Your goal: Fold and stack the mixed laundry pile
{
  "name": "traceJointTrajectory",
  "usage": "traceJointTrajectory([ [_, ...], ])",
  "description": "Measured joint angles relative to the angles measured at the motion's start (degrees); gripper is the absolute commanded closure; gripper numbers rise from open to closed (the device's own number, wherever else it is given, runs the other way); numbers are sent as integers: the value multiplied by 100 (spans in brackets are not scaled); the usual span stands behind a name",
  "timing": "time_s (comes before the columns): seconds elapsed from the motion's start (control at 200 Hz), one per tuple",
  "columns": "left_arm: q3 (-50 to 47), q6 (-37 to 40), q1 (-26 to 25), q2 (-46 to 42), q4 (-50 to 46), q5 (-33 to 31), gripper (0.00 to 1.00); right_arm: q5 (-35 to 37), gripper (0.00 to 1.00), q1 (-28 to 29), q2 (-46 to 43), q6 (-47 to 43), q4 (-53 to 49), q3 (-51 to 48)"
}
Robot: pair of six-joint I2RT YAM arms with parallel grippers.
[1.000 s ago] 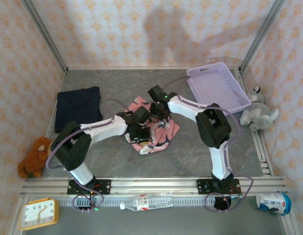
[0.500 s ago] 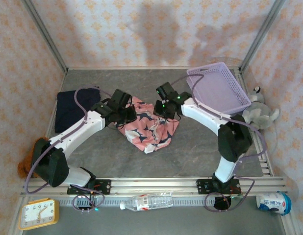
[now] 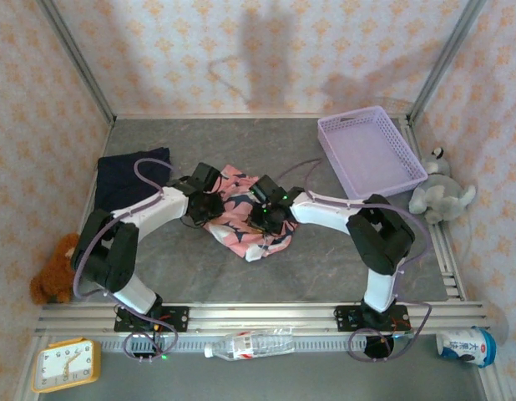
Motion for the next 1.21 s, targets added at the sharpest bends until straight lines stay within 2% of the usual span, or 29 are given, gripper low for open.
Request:
traceJointTrajectory([
  [0.095,-153,-4,111,289,33,50,100,-31,80,-111,46,109,170,-262],
  [0.26,-275,-11,133,72,22,221,99,-46,77,-210,24,103,321,-280],
  [0.31,-278,7,133,-105,-133,240,82,-46,74,-238,22,50,299,-256],
  [0.36,-254,26,133,-369,-321,238,56,-35,68,-264,22,-76,179,-173],
  [0.38,-221,85,133,-487,-420,232,45,-24,64,-278,17,-114,111,-127],
  [0.475,127,219,133,-968,-800,116,11,35,40,-332,-48,-365,-254,164],
  [0.52,365,341,144,-1113,-898,22,3,90,28,-352,-127,-518,-444,317],
  [0.606,789,581,177,-1154,-1021,-101,0,203,0,-402,-391,-699,-732,577],
  [0.731,1200,1060,260,-732,-1180,-227,0,391,1,-549,-929,-914,-1001,737],
  [0.881,1257,1519,275,42,-1235,-313,0,629,1,-835,-1480,-1012,-1322,697],
  [1.086,1296,1943,273,734,-1292,-426,0,778,1,-1263,-2243,-1019,-1513,-2],
  [1.206,1342,2061,271,977,-1281,-404,3,826,1,-1421,-2605,-975,-1606,-457],
])
